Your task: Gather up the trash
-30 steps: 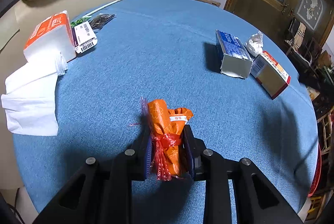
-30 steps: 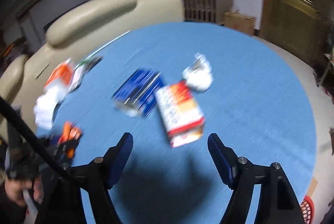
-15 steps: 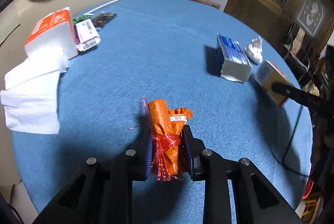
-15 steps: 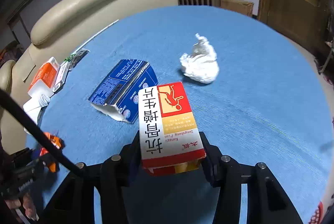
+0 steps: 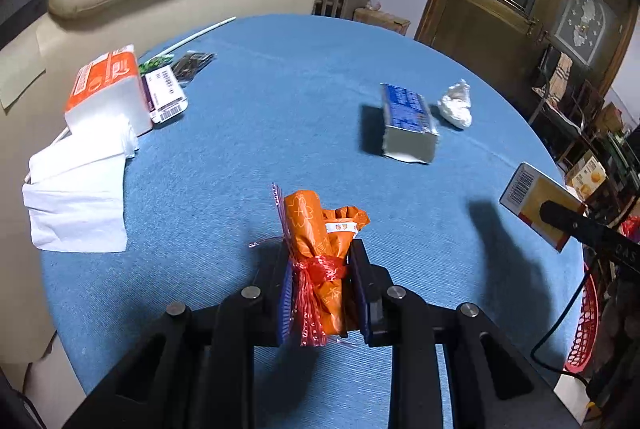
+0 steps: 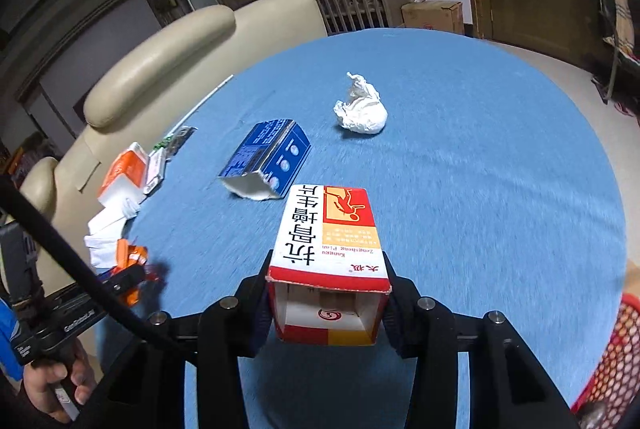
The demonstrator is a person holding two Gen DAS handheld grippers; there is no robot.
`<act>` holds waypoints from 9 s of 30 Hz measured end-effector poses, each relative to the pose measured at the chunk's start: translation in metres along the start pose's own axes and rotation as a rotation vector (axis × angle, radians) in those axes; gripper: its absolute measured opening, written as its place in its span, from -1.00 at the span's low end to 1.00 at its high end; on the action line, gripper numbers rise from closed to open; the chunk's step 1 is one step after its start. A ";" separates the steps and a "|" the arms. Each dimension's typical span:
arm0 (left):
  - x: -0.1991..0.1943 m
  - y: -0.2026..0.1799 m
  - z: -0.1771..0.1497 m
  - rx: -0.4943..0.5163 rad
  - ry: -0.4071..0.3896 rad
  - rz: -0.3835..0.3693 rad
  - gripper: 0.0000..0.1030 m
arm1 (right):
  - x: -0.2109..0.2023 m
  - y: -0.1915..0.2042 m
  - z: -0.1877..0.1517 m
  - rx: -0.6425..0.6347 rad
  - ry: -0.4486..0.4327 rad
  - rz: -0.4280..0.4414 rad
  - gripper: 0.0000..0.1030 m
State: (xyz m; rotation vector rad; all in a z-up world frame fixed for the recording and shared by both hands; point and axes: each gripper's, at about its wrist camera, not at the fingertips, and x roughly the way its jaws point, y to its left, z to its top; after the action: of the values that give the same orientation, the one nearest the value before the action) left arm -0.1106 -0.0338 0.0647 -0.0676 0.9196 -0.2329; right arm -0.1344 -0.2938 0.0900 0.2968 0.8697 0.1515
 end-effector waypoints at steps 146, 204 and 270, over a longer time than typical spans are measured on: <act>0.002 -0.285 -0.038 0.562 0.040 -0.191 -0.47 | -0.203 -0.168 -0.129 0.490 -0.291 -0.178 -0.06; 0.032 -0.435 -0.111 0.791 0.271 -0.388 0.10 | -0.255 -0.275 -0.165 0.723 -0.377 -0.327 0.33; 0.060 -0.036 0.044 0.073 0.004 0.073 0.11 | 0.073 -0.015 0.092 0.021 -0.013 -0.132 0.33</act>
State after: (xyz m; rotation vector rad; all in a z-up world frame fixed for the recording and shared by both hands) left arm -0.0473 -0.0848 0.0504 0.0342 0.9153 -0.1985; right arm -0.0170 -0.3075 0.0883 0.2586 0.8757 0.0176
